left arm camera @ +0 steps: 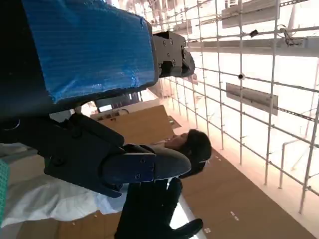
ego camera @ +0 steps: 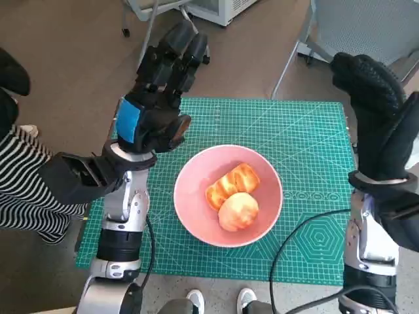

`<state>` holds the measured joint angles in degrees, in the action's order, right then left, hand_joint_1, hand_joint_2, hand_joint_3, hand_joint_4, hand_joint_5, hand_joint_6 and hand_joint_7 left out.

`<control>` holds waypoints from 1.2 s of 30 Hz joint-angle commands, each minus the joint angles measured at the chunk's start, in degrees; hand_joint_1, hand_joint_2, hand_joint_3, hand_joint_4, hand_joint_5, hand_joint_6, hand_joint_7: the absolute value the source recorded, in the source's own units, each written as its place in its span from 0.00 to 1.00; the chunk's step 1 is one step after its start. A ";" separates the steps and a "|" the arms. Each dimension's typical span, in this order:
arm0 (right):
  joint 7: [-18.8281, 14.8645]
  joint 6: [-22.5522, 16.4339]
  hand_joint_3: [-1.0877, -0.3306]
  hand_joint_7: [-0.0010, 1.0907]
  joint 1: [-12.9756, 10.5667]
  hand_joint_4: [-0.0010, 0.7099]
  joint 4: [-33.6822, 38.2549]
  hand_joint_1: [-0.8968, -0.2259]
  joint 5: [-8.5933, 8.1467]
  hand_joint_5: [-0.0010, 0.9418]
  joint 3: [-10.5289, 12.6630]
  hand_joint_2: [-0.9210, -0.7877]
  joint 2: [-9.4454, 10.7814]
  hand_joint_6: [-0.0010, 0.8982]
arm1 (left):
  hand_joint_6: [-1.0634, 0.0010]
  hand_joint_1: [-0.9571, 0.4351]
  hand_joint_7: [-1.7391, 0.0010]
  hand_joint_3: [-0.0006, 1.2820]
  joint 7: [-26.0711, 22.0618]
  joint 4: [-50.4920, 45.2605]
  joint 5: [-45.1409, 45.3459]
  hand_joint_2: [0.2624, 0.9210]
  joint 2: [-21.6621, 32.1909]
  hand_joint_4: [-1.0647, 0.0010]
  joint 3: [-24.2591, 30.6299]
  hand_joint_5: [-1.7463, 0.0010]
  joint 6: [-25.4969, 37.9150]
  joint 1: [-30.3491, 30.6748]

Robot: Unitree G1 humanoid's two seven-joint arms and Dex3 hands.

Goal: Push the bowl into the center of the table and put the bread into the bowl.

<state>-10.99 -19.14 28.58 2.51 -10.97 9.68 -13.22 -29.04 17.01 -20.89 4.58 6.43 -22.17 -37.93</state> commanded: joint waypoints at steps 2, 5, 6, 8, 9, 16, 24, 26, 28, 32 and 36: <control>-0.06 1.12 0.49 0.48 -0.34 0.23 -0.41 0.30 0.85 0.01 -0.47 0.00 -0.23 0.09 | 1.00 0.15 0.75 0.34 -0.96 0.47 0.24 1.00 0.58 0.92 -0.01 0.97 -0.77 -1.31; 0.30 1.81 0.49 0.48 -0.66 0.23 -1.18 0.29 1.13 0.01 -0.49 0.00 -0.30 0.09 | 1.00 0.15 0.75 0.35 -1.44 0.16 0.00 1.00 0.61 0.92 -0.07 0.97 -0.52 -1.35; 0.40 2.03 0.49 0.48 -0.80 0.23 -1.47 0.29 1.27 0.01 -0.49 0.00 -0.37 0.09 | 1.00 0.15 0.75 0.35 -1.76 0.35 -0.18 1.00 0.65 0.92 -0.01 0.97 -0.56 -1.42; 0.45 2.30 0.49 0.49 -0.92 0.23 -1.77 0.29 1.41 0.01 -0.46 0.00 -0.44 0.09 | 1.00 0.15 0.75 0.35 -2.14 0.68 -0.33 1.00 0.66 0.92 0.10 0.97 -0.65 -1.55; 0.45 2.39 0.49 0.49 -0.95 0.23 -1.90 0.29 1.48 0.01 -0.42 0.00 -0.46 0.09 | 1.00 0.15 0.75 0.35 -2.31 0.84 -0.30 1.00 0.65 0.93 0.12 0.97 -0.78 -1.61; 0.77 3.04 0.49 0.49 -1.20 0.23 -2.79 0.27 2.05 0.01 -0.22 0.00 -0.19 0.09 | 1.00 0.14 0.77 0.36 -3.20 0.76 -0.93 1.00 0.42 0.93 0.32 0.97 -0.24 -1.57; 1.11 3.09 0.49 0.50 -1.33 0.23 -3.05 0.27 2.40 0.01 -0.44 0.00 0.20 0.09 | 1.00 0.15 0.77 0.37 -4.10 0.63 -1.93 1.00 -0.03 0.93 0.66 0.97 -0.20 -1.19; 1.30 3.14 0.49 0.50 -1.35 0.23 -3.23 0.27 2.70 0.01 -0.56 0.00 0.26 0.09 | 1.00 0.15 0.77 0.37 -4.25 0.64 -2.16 1.00 -0.05 0.93 0.71 0.97 -0.20 -1.08; 1.46 3.24 0.49 0.50 -1.34 0.23 -3.39 0.27 2.93 0.01 -0.68 0.00 0.30 0.09 | 1.00 0.15 0.77 0.37 -4.27 0.63 -2.27 1.00 -0.10 0.93 0.73 0.97 -0.19 -0.99; 1.86 3.47 0.49 0.50 -1.31 0.23 -3.61 0.27 3.32 0.00 -0.89 0.00 0.31 0.09 | 1.00 0.15 0.77 0.36 -4.37 0.69 -2.38 1.00 -0.24 0.93 0.77 0.97 -0.14 -0.80; 2.19 3.41 0.49 0.50 -1.35 0.24 -3.68 0.27 3.67 0.01 -1.10 0.00 0.23 0.09 | 1.00 0.15 0.78 0.36 -4.39 0.75 -2.43 1.00 -0.44 0.93 0.79 0.97 -0.01 -0.63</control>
<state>-9.34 -16.70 28.33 -1.16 -8.51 8.85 -13.17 -33.20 17.36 -22.78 4.35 7.21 -22.18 -38.41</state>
